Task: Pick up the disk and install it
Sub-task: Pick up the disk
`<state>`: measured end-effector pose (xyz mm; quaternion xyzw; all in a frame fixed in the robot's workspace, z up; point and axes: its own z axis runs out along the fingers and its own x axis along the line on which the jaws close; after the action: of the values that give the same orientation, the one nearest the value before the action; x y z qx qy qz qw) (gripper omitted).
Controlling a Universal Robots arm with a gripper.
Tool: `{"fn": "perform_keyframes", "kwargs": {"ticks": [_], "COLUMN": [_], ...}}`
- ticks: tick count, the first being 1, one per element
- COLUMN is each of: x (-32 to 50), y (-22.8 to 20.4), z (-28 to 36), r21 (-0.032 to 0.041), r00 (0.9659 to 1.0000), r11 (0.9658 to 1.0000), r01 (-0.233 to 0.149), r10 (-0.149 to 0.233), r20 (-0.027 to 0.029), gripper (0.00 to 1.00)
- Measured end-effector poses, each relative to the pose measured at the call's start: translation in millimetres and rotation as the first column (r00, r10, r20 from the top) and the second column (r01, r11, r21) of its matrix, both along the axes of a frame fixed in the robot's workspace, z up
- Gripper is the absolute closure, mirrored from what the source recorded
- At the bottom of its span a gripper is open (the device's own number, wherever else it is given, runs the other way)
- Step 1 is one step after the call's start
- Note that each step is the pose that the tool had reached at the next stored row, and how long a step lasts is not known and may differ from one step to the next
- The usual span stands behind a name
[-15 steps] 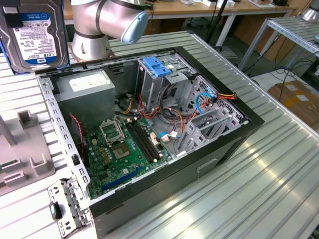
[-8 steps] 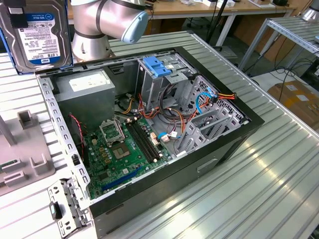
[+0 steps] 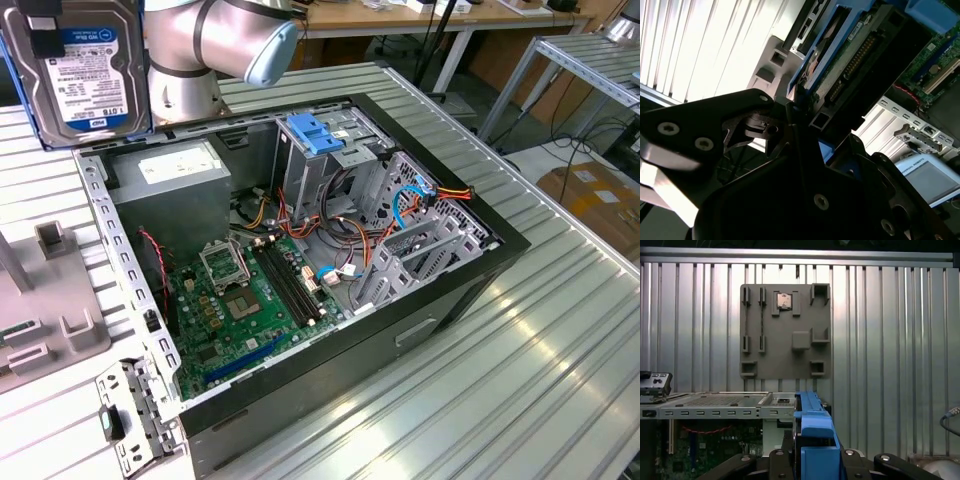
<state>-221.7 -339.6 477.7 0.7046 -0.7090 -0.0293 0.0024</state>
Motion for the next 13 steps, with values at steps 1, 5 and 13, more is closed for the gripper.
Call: {"fn": "perform_keyframes", "kwargs": {"ticks": [1,5,13], "x": [0.9,4.0,5.8], "y": [-0.6,-2.1,-4.2], "z": [0.0,0.0,-0.1], "r21": [0.0000,0.0000,0.0000], "r00": [1.0000,1.0000,1.0000], "r11": [1.0000,1.0000,1.0000], "r01": [0.000,0.000,0.000], "r10": [0.000,0.000,0.000], "r20": [0.0000,0.0000,0.0000], "gripper": [0.63,0.63,0.63]}}
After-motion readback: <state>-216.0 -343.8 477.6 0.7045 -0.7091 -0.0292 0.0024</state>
